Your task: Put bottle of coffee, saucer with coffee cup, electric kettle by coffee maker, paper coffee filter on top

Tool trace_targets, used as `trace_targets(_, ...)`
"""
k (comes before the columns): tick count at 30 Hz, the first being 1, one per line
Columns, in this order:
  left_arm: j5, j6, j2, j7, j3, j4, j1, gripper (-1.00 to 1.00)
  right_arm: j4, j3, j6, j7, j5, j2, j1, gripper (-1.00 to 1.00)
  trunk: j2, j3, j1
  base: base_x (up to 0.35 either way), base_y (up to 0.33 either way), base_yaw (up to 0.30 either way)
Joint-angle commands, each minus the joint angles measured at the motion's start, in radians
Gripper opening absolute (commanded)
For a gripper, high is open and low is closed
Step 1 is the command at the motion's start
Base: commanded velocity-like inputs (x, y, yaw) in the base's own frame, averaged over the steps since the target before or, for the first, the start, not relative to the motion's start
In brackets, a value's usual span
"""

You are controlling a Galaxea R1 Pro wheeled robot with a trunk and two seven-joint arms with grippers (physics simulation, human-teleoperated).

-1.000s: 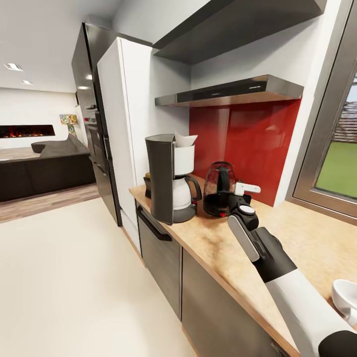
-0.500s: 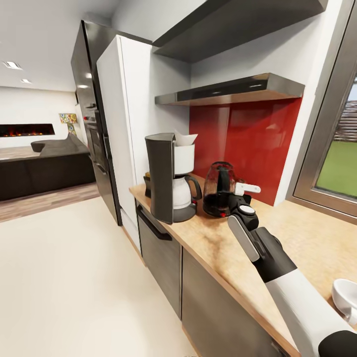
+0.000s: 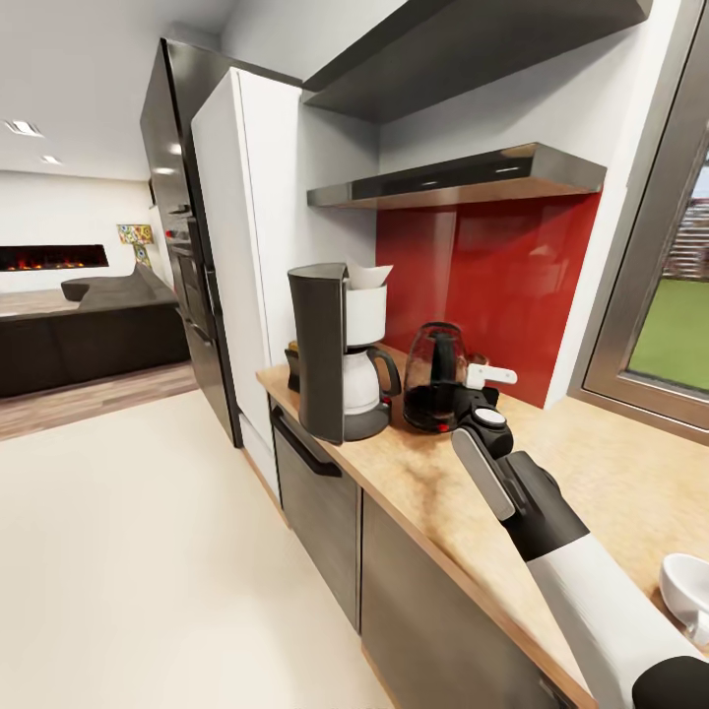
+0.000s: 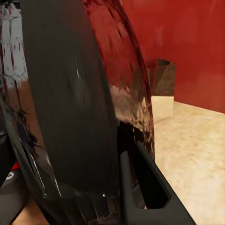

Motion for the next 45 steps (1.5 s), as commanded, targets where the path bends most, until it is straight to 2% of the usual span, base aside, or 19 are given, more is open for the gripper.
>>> trace_targets(1,-0.001,-0.001,0.0,-0.006,0.007,0.002,-0.001,1.0,-0.002,0.003,0.002,-0.009,-0.002,-0.001,-0.001,-1.0,-0.001,-0.002,0.0,0.0,0.0,0.0)
trace_targets(22,-0.001,-0.001,0.0,-0.006,0.008,0.002,-0.001,1.0,-0.001,0.003,0.002,-0.009,-0.002,-0.001,-0.001,-1.0,-0.001,-0.012,0.0,0.0,0.0,0.0)
trace_targets(44,-0.001,-0.001,0.0,-0.006,0.008,0.002,-0.001,1.0,-0.001,0.003,0.0,-0.009,-0.002,-0.001,-0.001,-1.0,-0.001,-0.013,0.0,0.0,0.0,0.0)
trace_targets(45,-0.001,-0.001,0.0,-0.006,0.008,0.002,-0.001,1.0,-0.001,0.003,0.0,-0.009,-0.002,-0.001,-0.001,1.0,-0.001,-0.013,0.0,0.0,0.0,0.0)
